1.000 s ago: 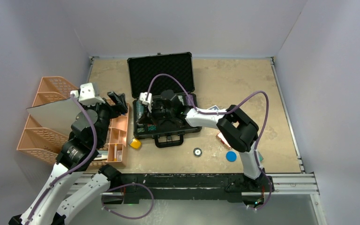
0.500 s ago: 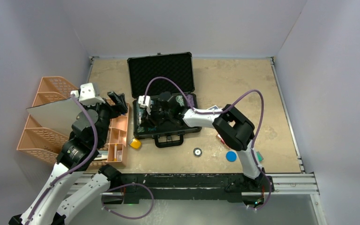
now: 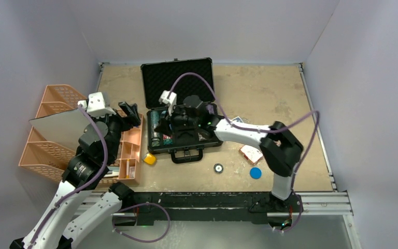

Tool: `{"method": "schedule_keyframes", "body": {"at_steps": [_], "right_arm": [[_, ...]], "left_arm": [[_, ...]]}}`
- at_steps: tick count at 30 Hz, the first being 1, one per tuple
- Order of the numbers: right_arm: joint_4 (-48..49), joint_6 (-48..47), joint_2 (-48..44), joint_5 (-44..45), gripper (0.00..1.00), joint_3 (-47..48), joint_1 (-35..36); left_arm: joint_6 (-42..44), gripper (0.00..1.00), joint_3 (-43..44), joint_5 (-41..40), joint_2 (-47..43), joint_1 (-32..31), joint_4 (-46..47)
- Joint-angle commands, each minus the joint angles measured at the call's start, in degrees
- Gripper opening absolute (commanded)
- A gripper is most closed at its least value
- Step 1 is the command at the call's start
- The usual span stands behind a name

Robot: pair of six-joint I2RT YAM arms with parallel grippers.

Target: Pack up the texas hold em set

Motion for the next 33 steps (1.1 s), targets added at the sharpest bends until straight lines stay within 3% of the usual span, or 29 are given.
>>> {"method": "schedule_keyframes", "body": {"at_steps": [1, 10, 15, 23, 33], "right_arm": [[-1.81, 10.46, -11.86, 10.81, 0.52, -5.72, 0.31], [-26.74, 22.25, -33.72, 35.74, 0.56, -19.26, 0.27], [-43.28, 30.92, -40.6, 42.62, 0.7, -23.59, 0.31], [-52.49, 37.84, -42.61, 41.07, 0.74, -29.65, 1.04], [-52.83, 38.79, -30.15, 40.72, 0.76, -28.11, 5.67]], "left_arm": [[0.35, 0.79, -0.41, 1.33, -1.17, 0.18, 1.1], [-2.07, 0.8, 0.11, 8.01, -2.35, 0.18, 1.12], [-2.3, 0.8, -0.06, 11.66, -2.0, 0.32, 1.94], [-1.7, 0.8, -0.05, 13.66, -1.0, 0.31, 1.68], [-1.26, 0.8, 0.11, 12.92, -0.22, 0.32, 0.72]]}}
